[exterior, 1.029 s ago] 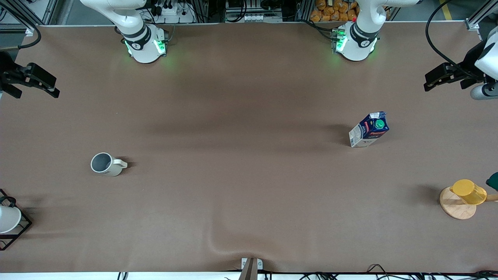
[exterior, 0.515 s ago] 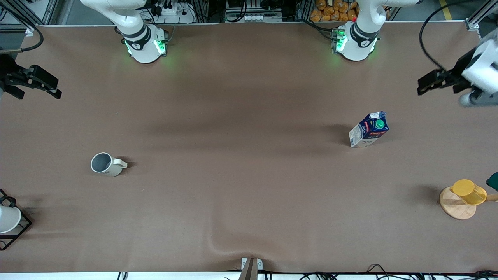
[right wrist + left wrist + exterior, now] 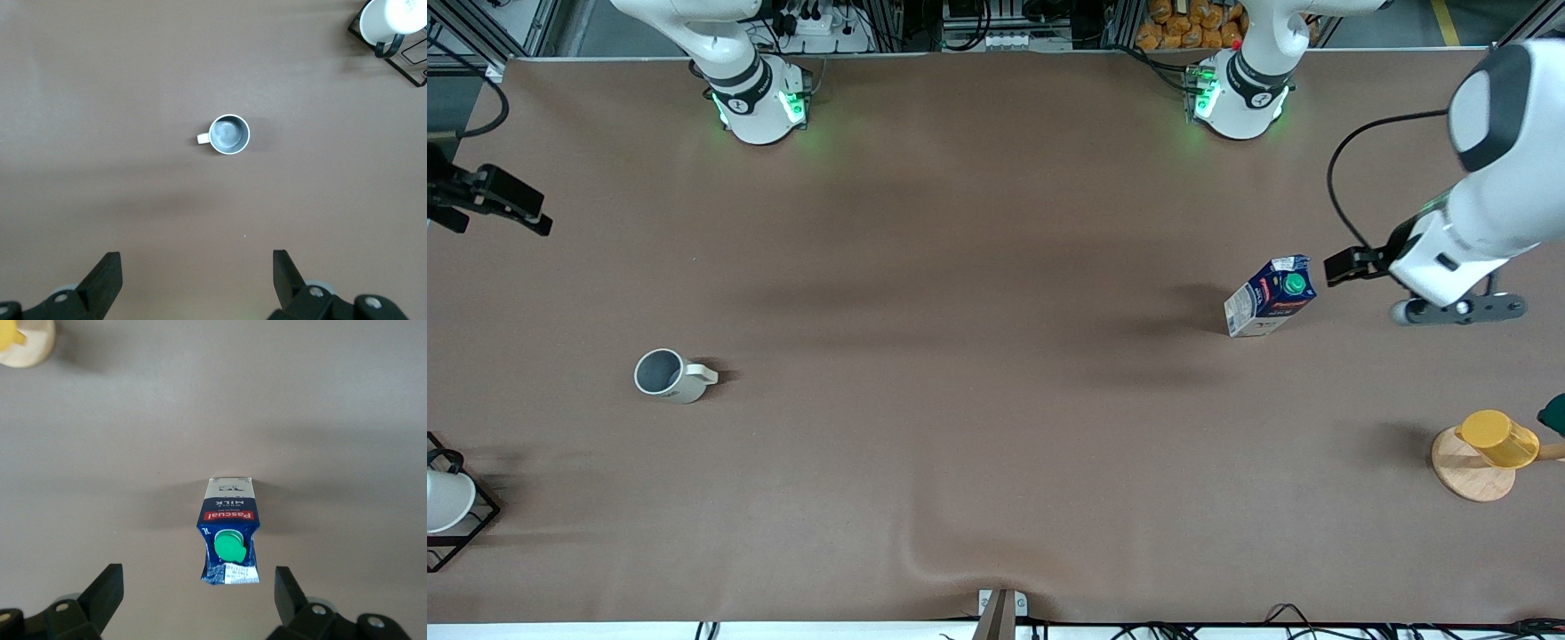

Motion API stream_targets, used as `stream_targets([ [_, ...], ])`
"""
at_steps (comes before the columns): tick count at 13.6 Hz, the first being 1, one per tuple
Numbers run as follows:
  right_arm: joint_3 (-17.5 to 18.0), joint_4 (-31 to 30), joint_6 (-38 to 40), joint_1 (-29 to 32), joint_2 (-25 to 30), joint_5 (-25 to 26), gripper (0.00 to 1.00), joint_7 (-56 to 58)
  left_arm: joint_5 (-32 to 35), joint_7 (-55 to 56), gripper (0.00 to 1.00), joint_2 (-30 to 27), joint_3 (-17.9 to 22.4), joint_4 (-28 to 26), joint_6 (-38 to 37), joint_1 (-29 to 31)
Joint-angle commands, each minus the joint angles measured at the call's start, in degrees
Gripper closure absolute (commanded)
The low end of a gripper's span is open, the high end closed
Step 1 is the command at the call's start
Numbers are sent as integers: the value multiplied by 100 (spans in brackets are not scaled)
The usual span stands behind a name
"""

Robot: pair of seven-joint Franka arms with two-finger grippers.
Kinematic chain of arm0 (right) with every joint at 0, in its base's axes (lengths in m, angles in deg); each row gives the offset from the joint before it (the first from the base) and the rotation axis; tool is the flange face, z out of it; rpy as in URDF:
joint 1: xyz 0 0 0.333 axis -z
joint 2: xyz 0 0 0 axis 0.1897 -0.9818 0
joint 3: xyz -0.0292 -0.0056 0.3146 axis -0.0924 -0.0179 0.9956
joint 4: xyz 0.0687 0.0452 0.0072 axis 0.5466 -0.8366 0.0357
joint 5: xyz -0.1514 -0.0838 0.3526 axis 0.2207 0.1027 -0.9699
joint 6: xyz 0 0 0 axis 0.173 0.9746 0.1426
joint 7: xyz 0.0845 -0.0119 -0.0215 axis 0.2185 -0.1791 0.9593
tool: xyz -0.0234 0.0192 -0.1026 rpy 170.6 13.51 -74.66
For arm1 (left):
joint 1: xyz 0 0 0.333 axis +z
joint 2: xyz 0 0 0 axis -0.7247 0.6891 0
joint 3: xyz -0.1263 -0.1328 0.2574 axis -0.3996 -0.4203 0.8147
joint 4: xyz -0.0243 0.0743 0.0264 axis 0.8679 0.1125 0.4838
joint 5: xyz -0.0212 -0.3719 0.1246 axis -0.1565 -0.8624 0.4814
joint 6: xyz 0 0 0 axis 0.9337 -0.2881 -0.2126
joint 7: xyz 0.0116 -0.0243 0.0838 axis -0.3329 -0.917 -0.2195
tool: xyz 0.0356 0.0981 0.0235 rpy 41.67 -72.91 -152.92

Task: Place milk next to cup
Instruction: 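Lower the left gripper around the milk carton while the right gripper reaches the mug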

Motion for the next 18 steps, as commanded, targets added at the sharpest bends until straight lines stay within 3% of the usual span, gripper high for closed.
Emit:
stream_targets([
  [1,43,74,-51,128,-288,69,0,124,50,30,0,-169,-29,-570,329,2],
  [7,51,-22,-708,427,-1263,43,0,466,32,30,0,-116,-47,-1168,838,-7],
  [14,60,-66,-2010,770,-2599,34,2,1100,-82,56,0,42,-47,-1326,1006,-43],
  [15,60,-92,-2063,744,-2723,34,7,1152,-91,56,0,86,-56,-1335,1041,-51],
  [18,69,-434,-2572,787,-2847,34,9,1634,-152,56,0,226,-73,-1344,1147,-51],
])
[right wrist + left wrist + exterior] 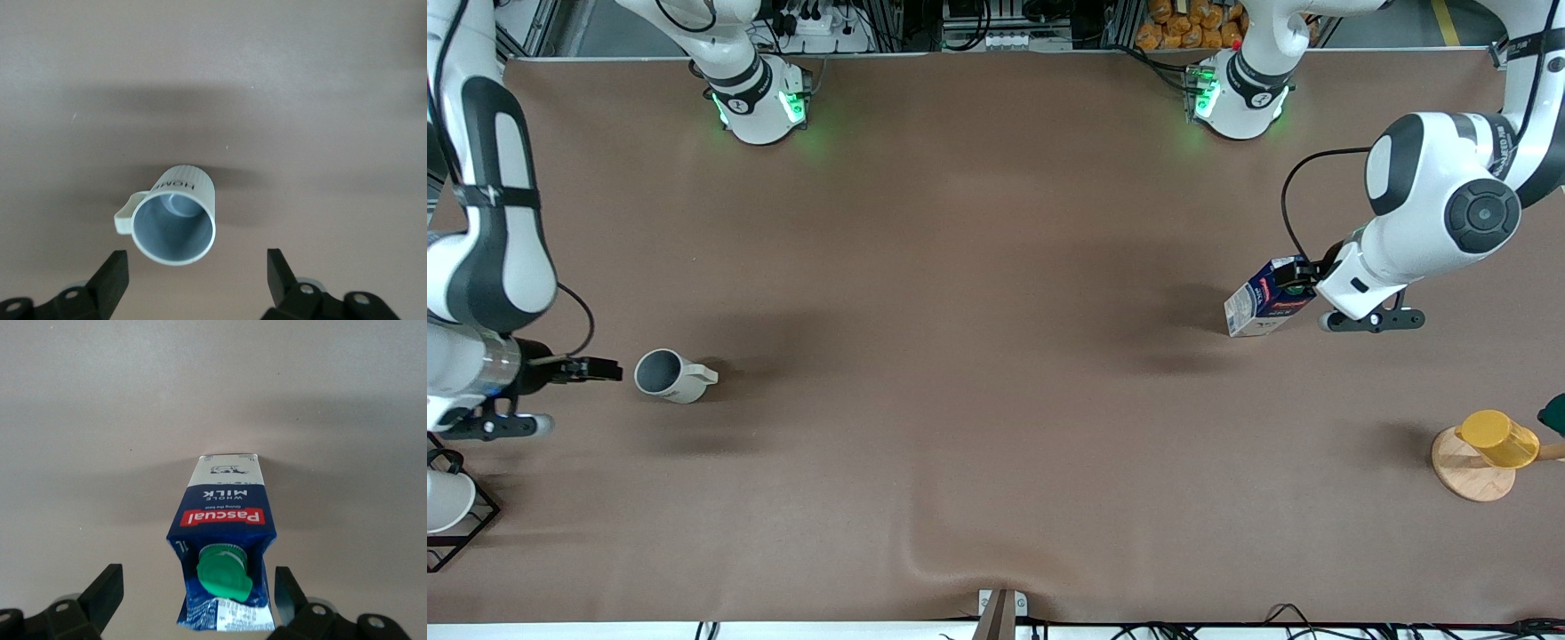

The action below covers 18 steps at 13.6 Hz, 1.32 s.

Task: Place milk next to cup
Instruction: 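Close the left gripper on the carton while the right gripper grasps the mug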

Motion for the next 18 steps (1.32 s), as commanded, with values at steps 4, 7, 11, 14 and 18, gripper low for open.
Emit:
stream_targets([
  [4,64,-889,-1064,192,-1,34,17,687,-258,40,0,132,-18,-68,214,-20],
  [7,72,-1234,-1513,245,-1,34,27,775,-258,40,0,141,-27,-95,214,-29],
  [11,90,-1507,-1865,254,8,25,64,767,-258,40,0,132,-88,-209,188,-3],
  [14,81,-1594,-1865,192,34,-361,100,741,-258,40,11,132,-88,-218,144,-3],
  [18,107,-1446,-1507,148,183,-449,100,548,-258,49,36,141,-88,-200,144,-11],
])
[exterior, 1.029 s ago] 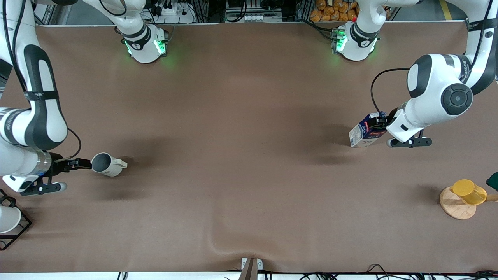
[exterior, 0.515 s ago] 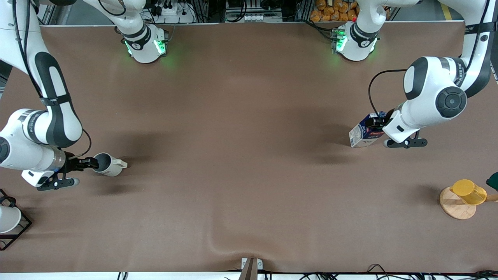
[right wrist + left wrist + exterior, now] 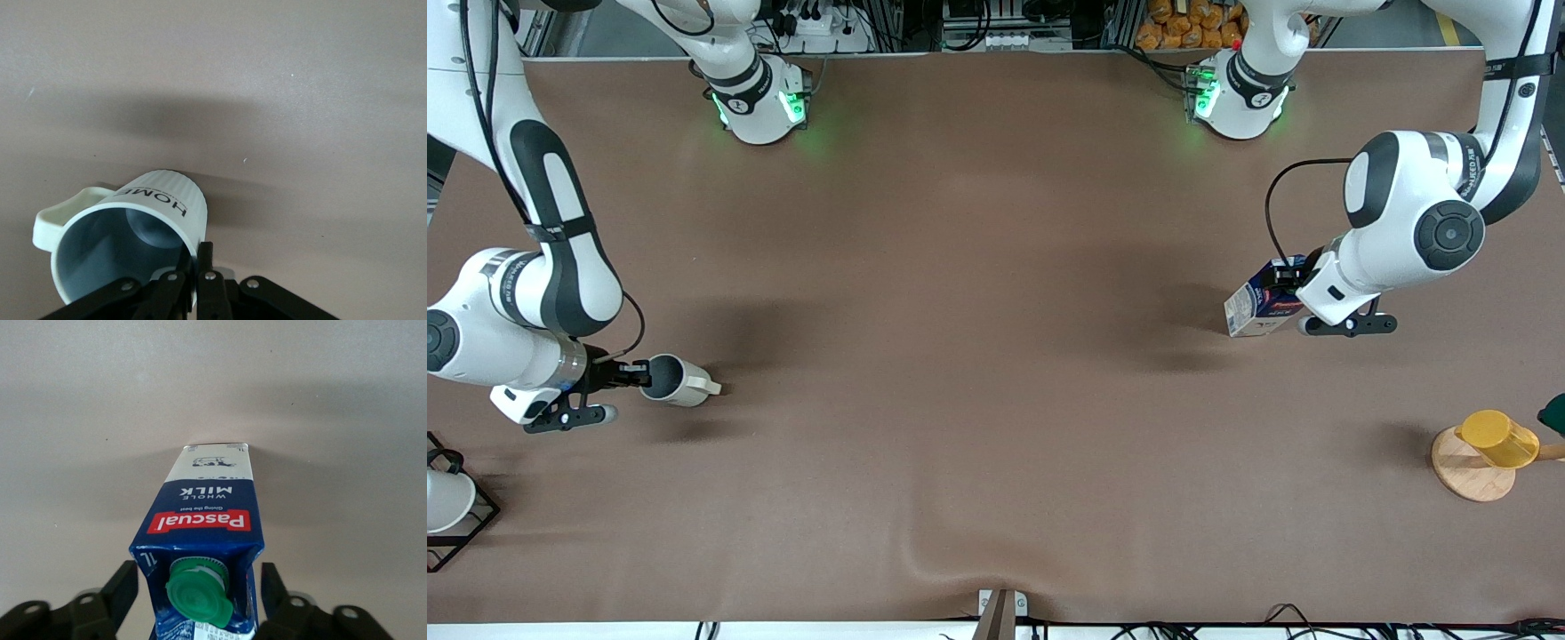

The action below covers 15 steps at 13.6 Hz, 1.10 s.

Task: Place milk next to cup
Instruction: 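Close the left gripper on the carton while the right gripper grasps the mug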

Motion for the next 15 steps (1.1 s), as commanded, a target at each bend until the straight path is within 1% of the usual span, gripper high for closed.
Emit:
stream_targets([
  [1,101,181,584,-69,304,-218,100,-256,-117,37,38,-38,-12,-37,29,-15],
  [3,127,725,1471,-288,400,-289,100,-817,-117,37,45,-21,-12,-11,29,-15],
  [4,128,937,1788,-429,453,-306,100,-1073,-108,37,49,-20,-12,-2,29,-15],
  [6,128,1210,2063,-710,489,-438,100,-1687,-117,45,54,-20,-12,25,11,-15],
  [8,128,1360,2091,-1157,541,-500,100,-2600,-108,45,60,-29,-12,60,11,-15],
  [11,128,1589,2020,-2132,515,-500,100,-4339,-91,28,61,-20,-20,305,-181,-33],
  [13,128,1616,1645,-2783,454,-552,100,-5630,-64,10,61,-12,-20,533,-375,-33],
  [15,128,1625,1249,-3336,296,-710,100,-6617,-55,-7,61,-12,-12,753,-533,-33],
])
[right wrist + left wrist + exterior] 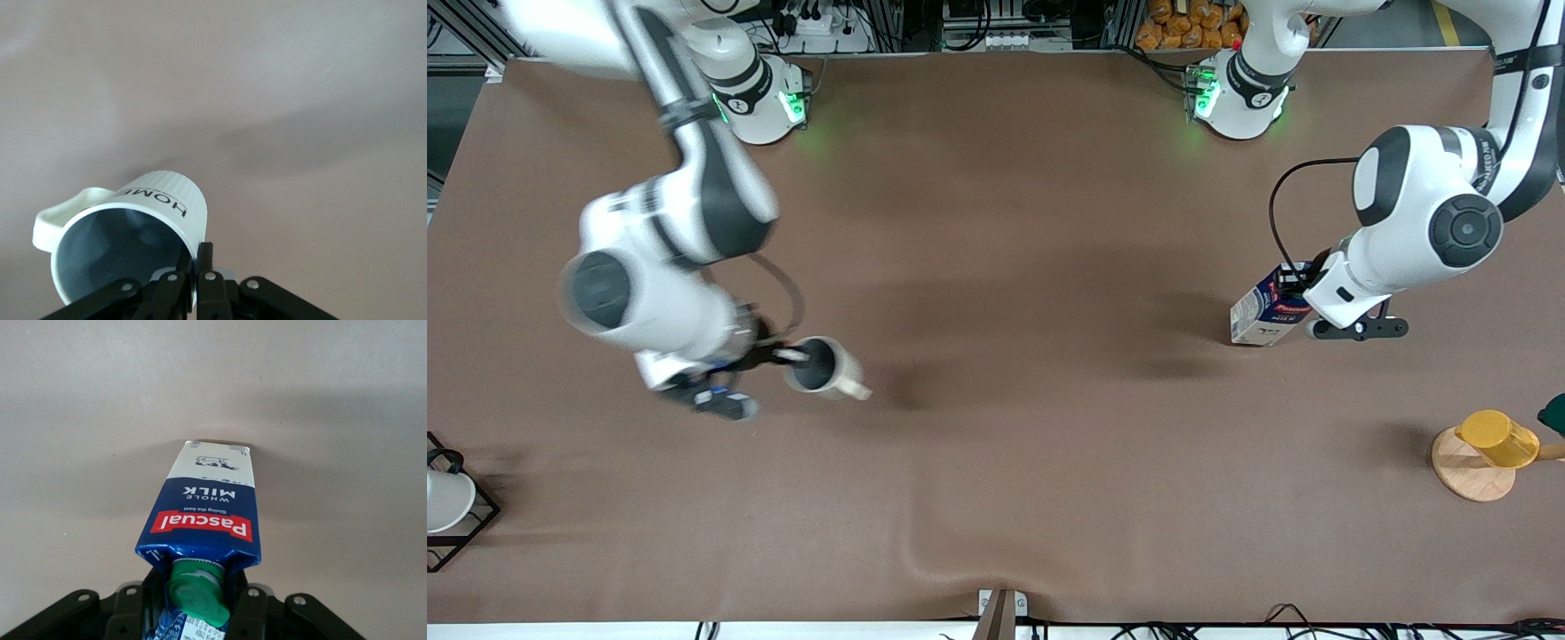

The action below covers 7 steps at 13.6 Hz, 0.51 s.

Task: Place milk next to cup
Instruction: 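Slide the white mug with the right gripper toward the table middle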

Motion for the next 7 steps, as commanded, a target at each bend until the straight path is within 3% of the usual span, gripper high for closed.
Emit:
stream_targets([
  [1,-95,160,-514,-729,-367,-214,100,-1218,-46,-35,61,-9,6,418,-380,-25],
  [5,-148,528,-1815,-1592,-1351,-135,100,-2487,-46,-44,61,-18,-11,683,-689,-51],
  [7,-166,573,-2168,-1708,-1590,-118,100,-2646,-46,-9,61,-44,-72,771,-767,-112],
])
